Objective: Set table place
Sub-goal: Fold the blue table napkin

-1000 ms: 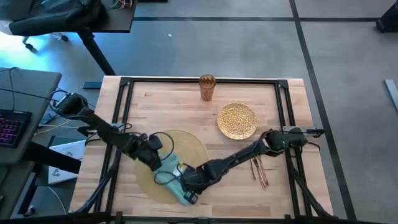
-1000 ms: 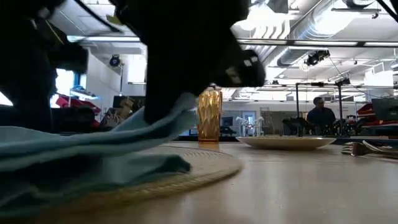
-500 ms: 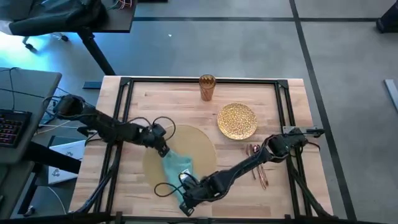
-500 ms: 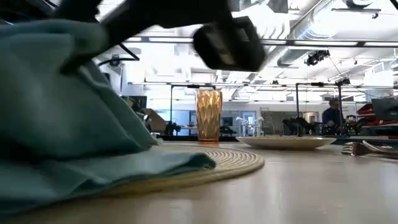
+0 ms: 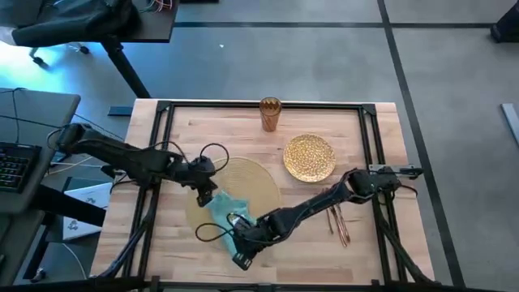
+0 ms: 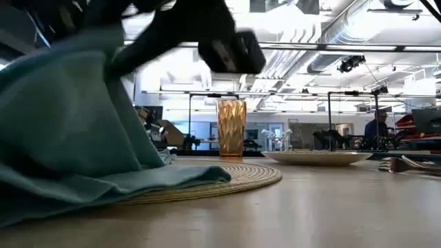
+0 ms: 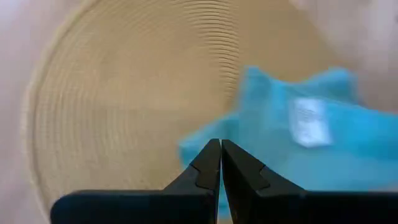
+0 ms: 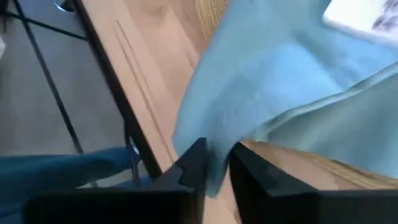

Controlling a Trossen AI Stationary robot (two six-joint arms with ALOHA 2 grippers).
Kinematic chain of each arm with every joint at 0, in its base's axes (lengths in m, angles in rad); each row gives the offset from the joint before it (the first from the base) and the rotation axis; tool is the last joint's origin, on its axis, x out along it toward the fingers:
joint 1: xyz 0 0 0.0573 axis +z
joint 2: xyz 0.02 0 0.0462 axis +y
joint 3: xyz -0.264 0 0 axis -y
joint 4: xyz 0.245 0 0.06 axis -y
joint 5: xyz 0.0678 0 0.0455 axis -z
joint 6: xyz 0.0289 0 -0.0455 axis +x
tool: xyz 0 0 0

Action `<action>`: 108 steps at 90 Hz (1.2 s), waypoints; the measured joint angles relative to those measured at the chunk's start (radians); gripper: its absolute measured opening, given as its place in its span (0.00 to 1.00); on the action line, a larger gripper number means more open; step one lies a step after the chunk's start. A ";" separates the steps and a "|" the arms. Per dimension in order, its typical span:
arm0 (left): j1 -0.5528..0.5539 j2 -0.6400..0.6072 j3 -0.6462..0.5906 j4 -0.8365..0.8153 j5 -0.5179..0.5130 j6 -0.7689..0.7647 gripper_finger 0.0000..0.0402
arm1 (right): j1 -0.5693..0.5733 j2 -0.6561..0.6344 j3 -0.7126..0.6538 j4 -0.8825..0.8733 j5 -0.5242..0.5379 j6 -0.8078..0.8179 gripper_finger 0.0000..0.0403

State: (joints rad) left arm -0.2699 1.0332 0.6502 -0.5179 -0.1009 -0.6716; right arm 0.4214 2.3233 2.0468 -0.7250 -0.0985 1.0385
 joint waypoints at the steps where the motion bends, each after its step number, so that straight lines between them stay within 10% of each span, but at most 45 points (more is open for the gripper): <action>1: -0.010 -0.006 0.002 0.000 0.003 -0.009 0.00 | -0.003 -0.006 0.000 -0.009 0.000 -0.001 0.23; 22: -0.202 -0.071 0.011 0.005 -0.027 -0.188 0.00 | -0.081 -0.030 0.000 -0.220 0.136 -0.012 0.44; 58: -0.336 -0.063 0.011 0.009 -0.085 -0.245 0.00 | -0.258 0.088 -0.001 -0.143 0.062 -0.207 0.43; 108: -0.339 -0.063 0.011 0.010 -0.179 -0.234 0.00 | -0.216 0.087 0.000 0.142 -0.137 -0.349 0.01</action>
State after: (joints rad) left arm -0.6090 0.9703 0.6609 -0.5076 -0.2798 -0.9052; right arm 0.2058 2.4104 2.0464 -0.5831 -0.2359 0.6895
